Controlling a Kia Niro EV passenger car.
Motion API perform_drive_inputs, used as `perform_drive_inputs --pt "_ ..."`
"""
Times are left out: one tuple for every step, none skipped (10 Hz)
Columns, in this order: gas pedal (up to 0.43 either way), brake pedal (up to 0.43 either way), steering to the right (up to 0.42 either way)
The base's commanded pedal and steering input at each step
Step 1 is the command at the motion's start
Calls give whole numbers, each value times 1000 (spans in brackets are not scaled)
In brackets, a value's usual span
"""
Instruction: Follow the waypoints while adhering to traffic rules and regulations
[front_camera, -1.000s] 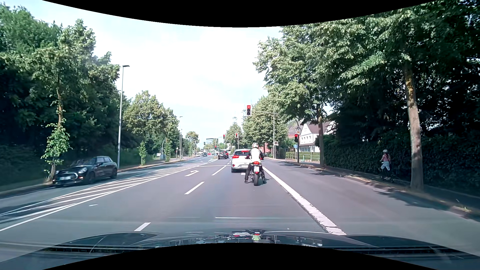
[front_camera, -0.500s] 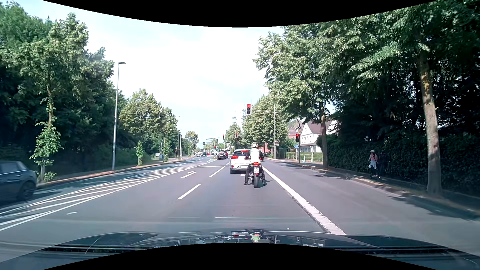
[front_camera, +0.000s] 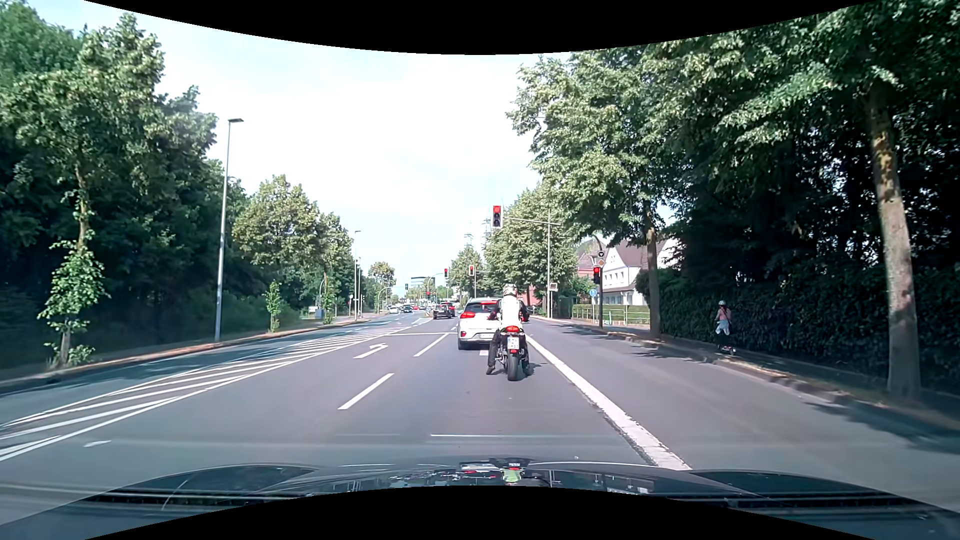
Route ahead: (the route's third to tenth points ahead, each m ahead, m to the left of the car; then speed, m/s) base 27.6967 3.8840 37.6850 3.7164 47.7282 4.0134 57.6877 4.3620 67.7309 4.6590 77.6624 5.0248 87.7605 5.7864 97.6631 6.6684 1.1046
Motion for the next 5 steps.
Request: perform_drive_inputs --pt "0 0 9" --pt "0 0 8" --pt "0 0 8" --pt "0 0 7" --pt "0 0 5"
